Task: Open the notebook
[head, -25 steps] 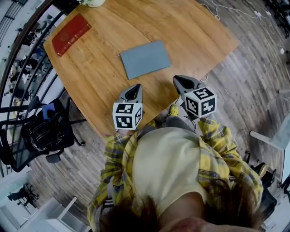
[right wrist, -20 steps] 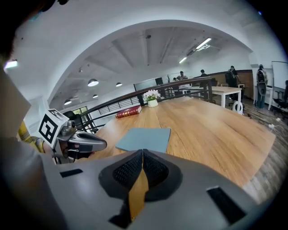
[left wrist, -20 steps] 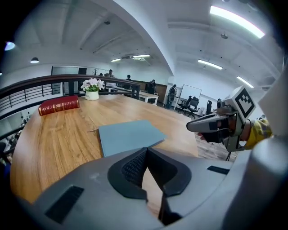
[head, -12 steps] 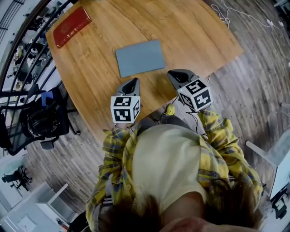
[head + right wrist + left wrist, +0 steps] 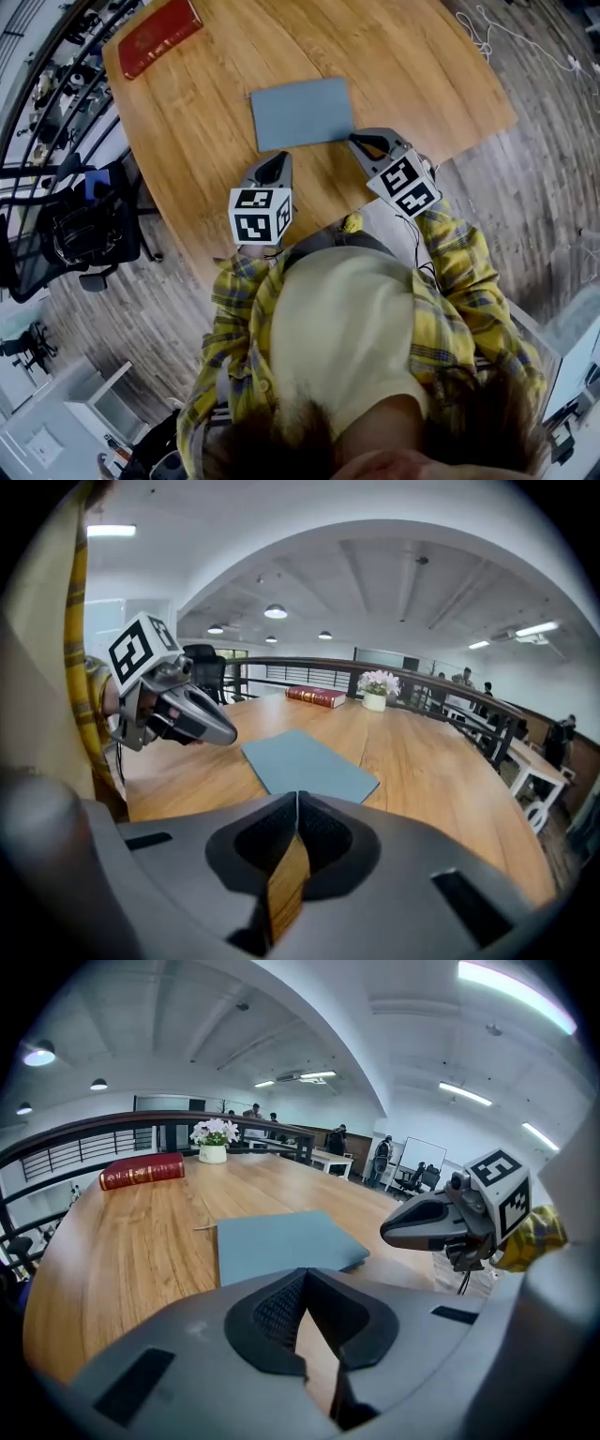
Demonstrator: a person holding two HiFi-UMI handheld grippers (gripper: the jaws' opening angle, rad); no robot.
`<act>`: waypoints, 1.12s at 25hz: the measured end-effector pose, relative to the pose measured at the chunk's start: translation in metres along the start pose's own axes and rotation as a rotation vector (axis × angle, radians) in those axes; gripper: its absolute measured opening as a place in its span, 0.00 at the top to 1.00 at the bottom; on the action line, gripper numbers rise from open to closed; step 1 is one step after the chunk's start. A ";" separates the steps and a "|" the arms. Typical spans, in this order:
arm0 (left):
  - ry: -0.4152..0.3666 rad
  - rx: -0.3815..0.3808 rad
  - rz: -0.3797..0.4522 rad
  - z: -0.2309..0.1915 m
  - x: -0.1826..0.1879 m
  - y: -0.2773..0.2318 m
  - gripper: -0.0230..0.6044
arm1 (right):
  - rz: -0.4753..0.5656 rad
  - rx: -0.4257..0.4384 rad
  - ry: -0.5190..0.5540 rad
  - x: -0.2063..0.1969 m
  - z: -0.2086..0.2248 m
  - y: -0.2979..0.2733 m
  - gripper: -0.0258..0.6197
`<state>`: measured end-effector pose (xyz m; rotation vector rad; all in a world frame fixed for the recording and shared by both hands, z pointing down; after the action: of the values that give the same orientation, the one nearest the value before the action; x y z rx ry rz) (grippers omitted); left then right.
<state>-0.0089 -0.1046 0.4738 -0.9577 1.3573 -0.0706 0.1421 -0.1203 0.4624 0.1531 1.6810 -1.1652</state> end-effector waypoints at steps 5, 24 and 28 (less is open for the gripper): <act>0.026 -0.011 0.000 -0.017 0.001 0.000 0.95 | -0.026 -0.028 0.146 0.005 -0.001 -0.015 0.86; 0.063 0.007 -0.044 -0.042 -0.020 0.006 0.95 | -0.179 0.068 0.532 -0.013 -0.022 -0.050 0.73; 0.071 0.013 -0.045 -0.043 -0.023 0.007 0.95 | -0.188 0.046 0.570 -0.014 -0.021 -0.053 0.73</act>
<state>-0.0541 -0.1108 0.4913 -0.9828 1.3991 -0.1482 0.1029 -0.1264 0.5054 0.3923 2.2020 -1.3868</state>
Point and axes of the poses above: the fingertips, and each gripper's own axes: y backward along the fingers, z to its right, x out of its top, the point moved 3 cm from there along y, backward along the fingers, and after that the axes turned 8 degrees about -y, right-handed, at the moved point
